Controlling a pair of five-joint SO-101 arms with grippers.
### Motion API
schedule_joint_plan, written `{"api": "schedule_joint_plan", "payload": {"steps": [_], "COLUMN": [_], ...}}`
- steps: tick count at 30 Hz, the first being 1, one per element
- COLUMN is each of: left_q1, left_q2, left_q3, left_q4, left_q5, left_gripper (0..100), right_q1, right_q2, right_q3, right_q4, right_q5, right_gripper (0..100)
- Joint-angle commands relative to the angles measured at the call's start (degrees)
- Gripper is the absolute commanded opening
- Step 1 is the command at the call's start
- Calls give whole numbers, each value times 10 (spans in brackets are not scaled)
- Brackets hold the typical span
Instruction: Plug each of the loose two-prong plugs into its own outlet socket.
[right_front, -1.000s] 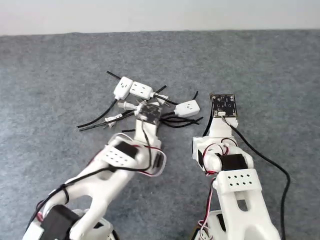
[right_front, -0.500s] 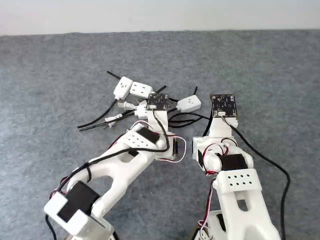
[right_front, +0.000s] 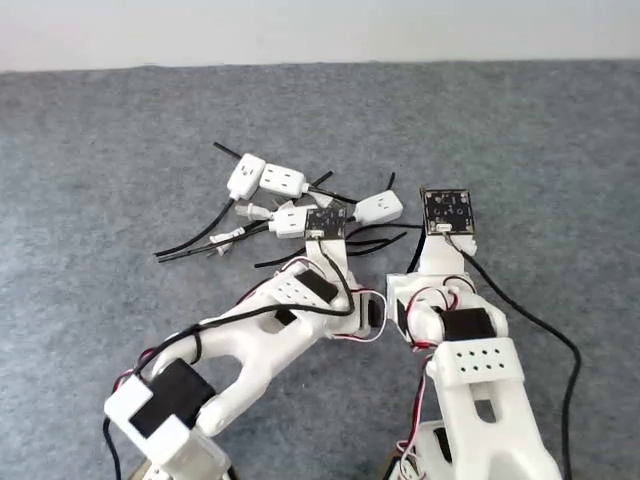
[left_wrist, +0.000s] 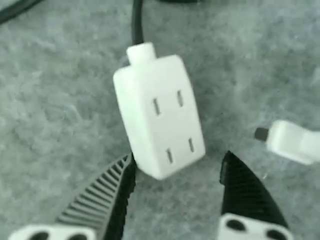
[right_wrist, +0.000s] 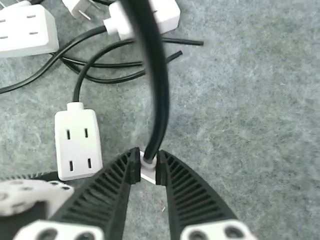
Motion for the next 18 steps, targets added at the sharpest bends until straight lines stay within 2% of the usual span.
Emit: {"api": "schedule_joint_plan", "payload": {"steps": [1, 4, 13, 15, 18], "left_q1": [9, 9, 8, -12, -47], "left_q2": [-40, -85, -279, -301, -289], "left_q3": [14, 40, 153, 153, 140], "left_q4": [4, 4, -27, -30, -67], "left_q5": [6, -1, -127, -162, -174], "left_gripper": [272, 272, 269, 224, 41], "right_q1": [2, 2, 2, 2, 2], "right_q2": [-4, -4, -4, -4, -4], "right_q3": [-36, -36, -36, -36, -36], "right_q4": [4, 4, 4, 4, 4], "right_q5": [5, 5, 5, 5, 5], "right_gripper": [8, 8, 8, 8, 8]}}
